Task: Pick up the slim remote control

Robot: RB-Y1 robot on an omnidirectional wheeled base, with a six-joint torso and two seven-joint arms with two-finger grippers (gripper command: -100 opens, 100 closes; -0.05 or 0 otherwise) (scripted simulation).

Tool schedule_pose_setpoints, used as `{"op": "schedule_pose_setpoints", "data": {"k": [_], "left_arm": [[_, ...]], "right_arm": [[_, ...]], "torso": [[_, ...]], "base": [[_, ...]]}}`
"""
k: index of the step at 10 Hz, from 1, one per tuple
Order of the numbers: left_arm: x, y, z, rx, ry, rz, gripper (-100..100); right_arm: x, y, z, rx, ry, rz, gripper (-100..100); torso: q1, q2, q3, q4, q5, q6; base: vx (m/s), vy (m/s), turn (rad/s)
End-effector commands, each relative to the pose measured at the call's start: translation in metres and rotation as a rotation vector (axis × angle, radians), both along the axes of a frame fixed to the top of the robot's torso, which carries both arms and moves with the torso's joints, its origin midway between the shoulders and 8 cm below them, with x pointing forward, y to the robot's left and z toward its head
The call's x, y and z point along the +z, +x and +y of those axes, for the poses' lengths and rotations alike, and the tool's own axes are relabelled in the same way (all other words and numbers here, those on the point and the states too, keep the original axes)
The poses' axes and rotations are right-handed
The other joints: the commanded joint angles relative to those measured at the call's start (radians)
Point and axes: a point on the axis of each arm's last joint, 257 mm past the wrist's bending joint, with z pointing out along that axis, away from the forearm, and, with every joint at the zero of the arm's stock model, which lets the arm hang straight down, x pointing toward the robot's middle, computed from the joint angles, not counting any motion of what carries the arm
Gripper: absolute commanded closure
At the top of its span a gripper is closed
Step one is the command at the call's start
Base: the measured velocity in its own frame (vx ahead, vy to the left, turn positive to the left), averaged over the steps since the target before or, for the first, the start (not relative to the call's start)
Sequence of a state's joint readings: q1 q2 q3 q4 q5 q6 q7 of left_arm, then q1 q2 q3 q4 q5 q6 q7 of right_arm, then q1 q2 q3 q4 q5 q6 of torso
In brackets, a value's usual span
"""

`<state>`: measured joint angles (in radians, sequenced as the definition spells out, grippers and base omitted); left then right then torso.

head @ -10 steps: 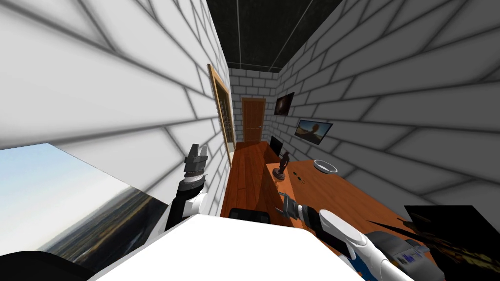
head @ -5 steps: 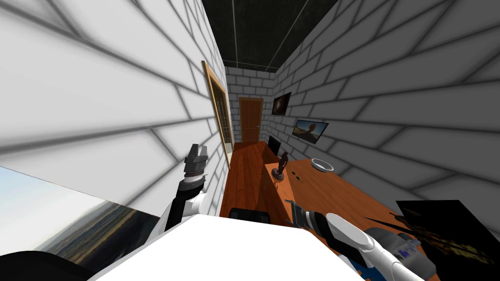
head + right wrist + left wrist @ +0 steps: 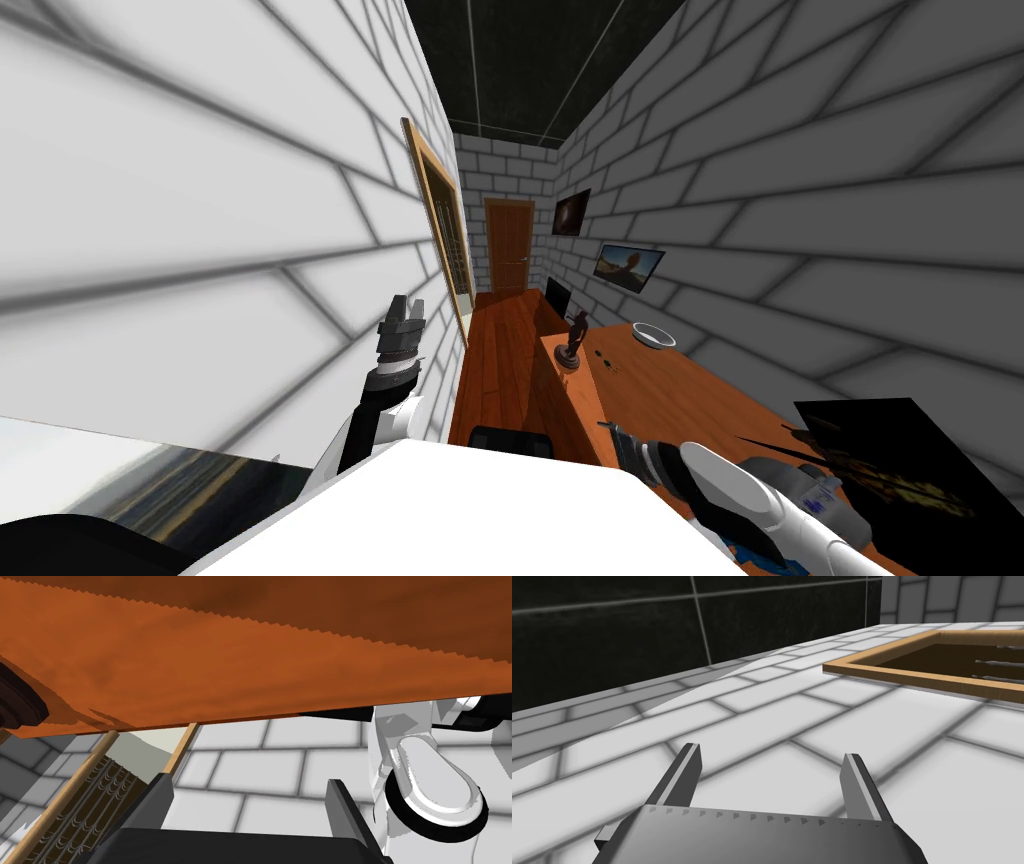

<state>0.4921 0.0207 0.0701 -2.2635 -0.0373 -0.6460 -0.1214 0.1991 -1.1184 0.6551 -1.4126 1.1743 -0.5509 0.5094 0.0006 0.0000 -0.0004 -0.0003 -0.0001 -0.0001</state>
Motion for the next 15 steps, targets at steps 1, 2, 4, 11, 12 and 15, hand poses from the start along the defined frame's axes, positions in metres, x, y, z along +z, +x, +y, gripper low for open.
{"op": "schedule_pose_setpoints", "data": {"k": [1, 2, 4, 11, 12, 15], "left_arm": [[0.000, 0.000, 0.000, 0.000, 0.000, 0.000, 0], [0.000, 0.000, 0.000, 0.000, 0.000, 0.000, 0], [0.000, 0.000, 0.000, 0.000, 0.000, 0.000, 0], [0.000, 0.000, 0.000, 0.000, 0.000, 0.000, 0], [0.000, 0.000, 0.000, 0.000, 0.000, 0.000, 0], [0.000, 0.000, 0.000, 0.000, 0.000, 0.000, 0]], "right_arm": [[-0.008, -0.013, -0.032, 0.065, -0.089, 0.017, -100], [-0.012, -0.023, -0.058, 0.110, -0.157, 0.034, -100], [-0.015, -0.035, -0.084, 0.174, -0.235, 0.051, -100], [-0.020, -0.075, -0.159, 0.366, -0.436, 0.123, -100], [-0.022, -0.083, -0.169, 0.406, -0.464, 0.138, -100], [-0.031, -0.100, -0.179, 0.497, -0.507, 0.164, -100]], "torso": [[0.000, 0.000, 0.000, 0.000, 0.000, 0.000], [0.000, 0.000, 0.000, 0.000, 0.000, 0.001], [0.001, -0.001, -0.001, 0.000, 0.000, 0.000], [0.000, -0.001, 0.000, 0.000, 0.000, 0.000], [0.001, -0.001, -0.001, 0.000, 0.000, 0.000], [0.001, -0.002, -0.001, 0.000, 0.000, 0.000]], "base": [[0.014, 0.010, -0.119], [0.034, 0.024, -0.211], [0.033, 0.022, -0.079], [0.026, 0.018, -0.093], [0.047, 0.039, -0.162], [0.040, 0.024, -0.087]]}}
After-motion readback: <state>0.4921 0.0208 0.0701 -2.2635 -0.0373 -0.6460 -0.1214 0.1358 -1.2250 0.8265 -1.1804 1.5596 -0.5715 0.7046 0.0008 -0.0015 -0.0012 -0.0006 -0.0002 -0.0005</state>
